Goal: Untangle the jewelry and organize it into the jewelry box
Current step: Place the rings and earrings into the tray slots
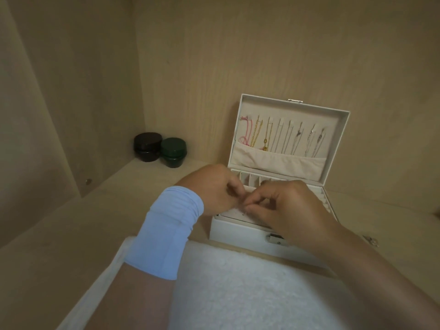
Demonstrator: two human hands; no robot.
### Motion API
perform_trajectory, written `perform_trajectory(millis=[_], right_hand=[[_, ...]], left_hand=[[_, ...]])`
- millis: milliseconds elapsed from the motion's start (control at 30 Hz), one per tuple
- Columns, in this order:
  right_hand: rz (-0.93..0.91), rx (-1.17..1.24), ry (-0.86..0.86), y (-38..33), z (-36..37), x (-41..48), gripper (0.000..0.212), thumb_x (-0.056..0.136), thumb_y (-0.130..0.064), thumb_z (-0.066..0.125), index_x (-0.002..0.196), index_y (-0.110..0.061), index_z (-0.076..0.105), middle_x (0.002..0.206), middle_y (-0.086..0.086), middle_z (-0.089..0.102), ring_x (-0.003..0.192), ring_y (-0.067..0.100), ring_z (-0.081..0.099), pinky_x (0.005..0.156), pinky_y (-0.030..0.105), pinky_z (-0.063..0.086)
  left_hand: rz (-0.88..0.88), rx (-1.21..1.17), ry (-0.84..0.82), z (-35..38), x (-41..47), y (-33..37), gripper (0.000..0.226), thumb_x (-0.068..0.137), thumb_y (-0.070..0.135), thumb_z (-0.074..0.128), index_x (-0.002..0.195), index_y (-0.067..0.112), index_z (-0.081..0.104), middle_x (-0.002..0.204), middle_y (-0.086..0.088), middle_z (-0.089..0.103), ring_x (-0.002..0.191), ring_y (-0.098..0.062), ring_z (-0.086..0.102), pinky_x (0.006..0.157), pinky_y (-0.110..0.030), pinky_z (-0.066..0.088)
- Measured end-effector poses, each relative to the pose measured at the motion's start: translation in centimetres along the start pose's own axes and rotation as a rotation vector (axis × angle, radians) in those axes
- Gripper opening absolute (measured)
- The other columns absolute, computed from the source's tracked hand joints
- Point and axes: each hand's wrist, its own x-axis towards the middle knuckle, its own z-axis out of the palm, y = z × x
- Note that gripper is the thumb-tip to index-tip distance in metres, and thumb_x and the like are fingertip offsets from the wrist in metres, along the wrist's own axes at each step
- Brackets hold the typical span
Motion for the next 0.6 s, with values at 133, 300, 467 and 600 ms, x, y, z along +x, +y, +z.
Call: perform_trajectory(millis=[133,300,467,600], right_hand=[[-0.125,-0.135,0.022,0.1,0.6,-0.1,0.004,0.080,-0.038,0.077,0.081,-0.037,0.073,0.078,-0.024,0.062,0.074,-0.002,0.056,0.060,0.023,0.046],[-0.127,-0.168,0.079,-0.1,1.0,-0.3,0.007,0.079,-0.044,0.067,0.077,-0.037,0.070,0.076,-0.023,0.059,0.069,-0.001,0.056,0.055,0.025,0.048],[-0.118,-0.125,-0.106,0.2,0.0,-0.2,0.013,0.084,-0.044,0.062,0.083,-0.037,0.073,0.085,-0.020,0.062,0.077,0.001,0.058,0.066,0.034,0.052],[-0.054,-0.056,-0.122,0.5,-0.5,0.2,0.025,0.083,-0.042,0.052,0.092,-0.038,0.075,0.088,-0.020,0.061,0.076,0.000,0.058,0.070,0.034,0.052]], left_hand=[[0.003,-0.014,-0.020,0.0,0.1,-0.3,0.016,0.085,0.022,0.070,0.087,0.036,0.077,0.077,0.020,0.060,0.072,-0.001,0.055,0.062,-0.013,0.037],[-0.007,-0.008,-0.030,-0.1,0.1,-0.2,0.018,0.085,0.020,0.069,0.087,0.036,0.078,0.070,0.022,0.057,0.066,0.000,0.053,0.058,-0.011,0.034],[-0.009,-0.030,-0.031,-0.1,0.1,-0.2,0.017,0.086,0.020,0.070,0.087,0.035,0.078,0.070,0.024,0.058,0.064,0.002,0.052,0.058,-0.009,0.034],[-0.014,-0.014,-0.026,-0.1,0.1,-0.2,0.016,0.086,0.020,0.068,0.089,0.032,0.079,0.065,0.023,0.057,0.059,0.006,0.052,0.053,-0.005,0.032]])
